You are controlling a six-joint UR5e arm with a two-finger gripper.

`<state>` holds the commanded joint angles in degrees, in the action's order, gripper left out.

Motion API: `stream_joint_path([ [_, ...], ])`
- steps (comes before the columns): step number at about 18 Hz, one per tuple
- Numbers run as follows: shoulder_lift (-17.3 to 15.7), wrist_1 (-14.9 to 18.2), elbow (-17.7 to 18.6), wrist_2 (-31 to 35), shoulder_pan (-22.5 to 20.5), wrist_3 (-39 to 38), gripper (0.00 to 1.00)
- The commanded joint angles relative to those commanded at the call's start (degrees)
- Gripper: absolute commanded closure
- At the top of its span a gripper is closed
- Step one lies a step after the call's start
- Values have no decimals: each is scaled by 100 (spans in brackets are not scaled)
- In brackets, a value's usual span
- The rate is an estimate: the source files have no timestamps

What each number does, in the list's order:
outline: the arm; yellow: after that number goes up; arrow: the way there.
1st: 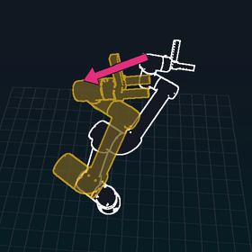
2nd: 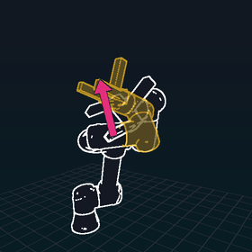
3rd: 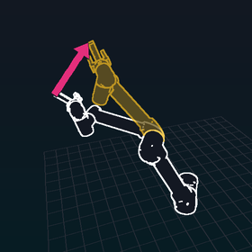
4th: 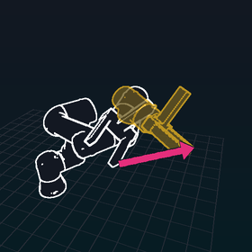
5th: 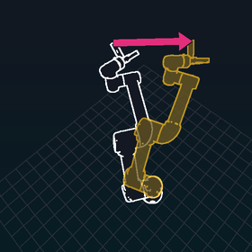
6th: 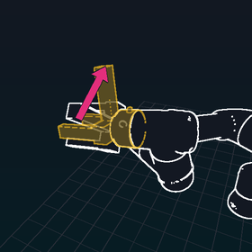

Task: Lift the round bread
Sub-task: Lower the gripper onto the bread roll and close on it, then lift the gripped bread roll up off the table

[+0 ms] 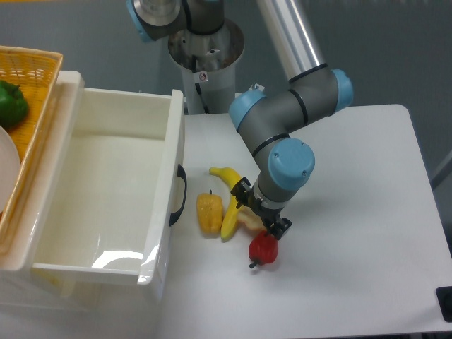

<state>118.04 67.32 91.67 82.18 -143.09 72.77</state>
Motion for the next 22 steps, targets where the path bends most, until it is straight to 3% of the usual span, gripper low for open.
stream_joint_path([
  [6, 0, 18, -18, 0, -9, -9, 86],
  [14, -79, 149, -176, -9, -70, 0, 89],
  [19, -272, 957, -518, -9, -114, 0, 88],
  [22, -518, 1256, -536, -17, -140, 0, 88],
])
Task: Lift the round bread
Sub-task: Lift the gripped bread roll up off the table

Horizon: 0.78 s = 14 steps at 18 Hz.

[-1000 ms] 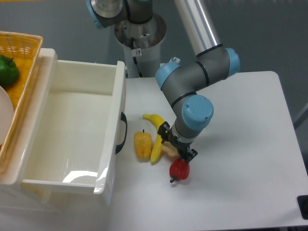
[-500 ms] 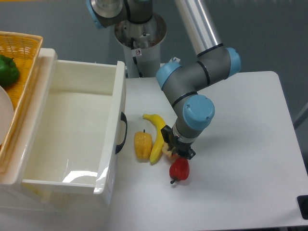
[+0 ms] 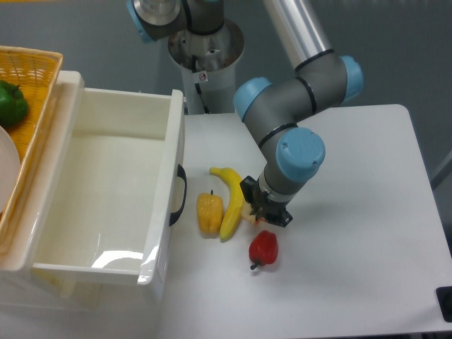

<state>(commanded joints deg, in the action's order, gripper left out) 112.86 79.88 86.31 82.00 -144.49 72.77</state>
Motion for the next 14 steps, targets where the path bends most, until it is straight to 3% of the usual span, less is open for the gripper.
stream_joint_path([
  [6, -360, 862, -167, 18, -62, 26, 88],
  [14, -669, 1047, -167, 26, -70, 536, 88],
])
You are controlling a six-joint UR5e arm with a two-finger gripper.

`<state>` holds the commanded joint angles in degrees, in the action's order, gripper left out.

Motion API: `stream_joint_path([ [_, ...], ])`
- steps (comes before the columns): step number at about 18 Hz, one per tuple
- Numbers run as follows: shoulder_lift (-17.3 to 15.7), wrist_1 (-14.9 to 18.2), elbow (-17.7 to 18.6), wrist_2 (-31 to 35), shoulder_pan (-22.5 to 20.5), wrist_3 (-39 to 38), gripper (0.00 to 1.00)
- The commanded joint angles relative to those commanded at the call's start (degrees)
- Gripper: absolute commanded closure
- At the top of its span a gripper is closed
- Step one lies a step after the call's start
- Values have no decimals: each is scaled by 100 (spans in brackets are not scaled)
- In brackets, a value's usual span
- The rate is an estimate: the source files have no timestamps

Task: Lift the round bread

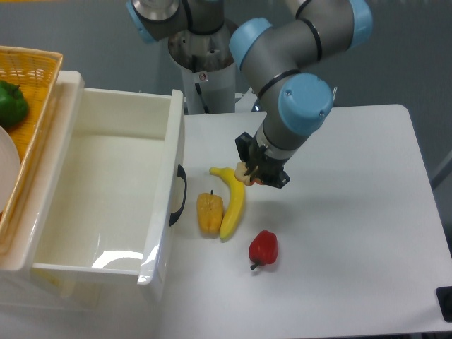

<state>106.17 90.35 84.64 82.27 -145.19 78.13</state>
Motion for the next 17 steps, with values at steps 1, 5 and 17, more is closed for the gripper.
stream_joint_path([
  [1, 0, 0, 0, 9, 0, -9, 88],
  [5, -26, -9, 0, 114, -18, -9, 88],
  [17, -79, -26, 17, 167, -26, -9, 88],
])
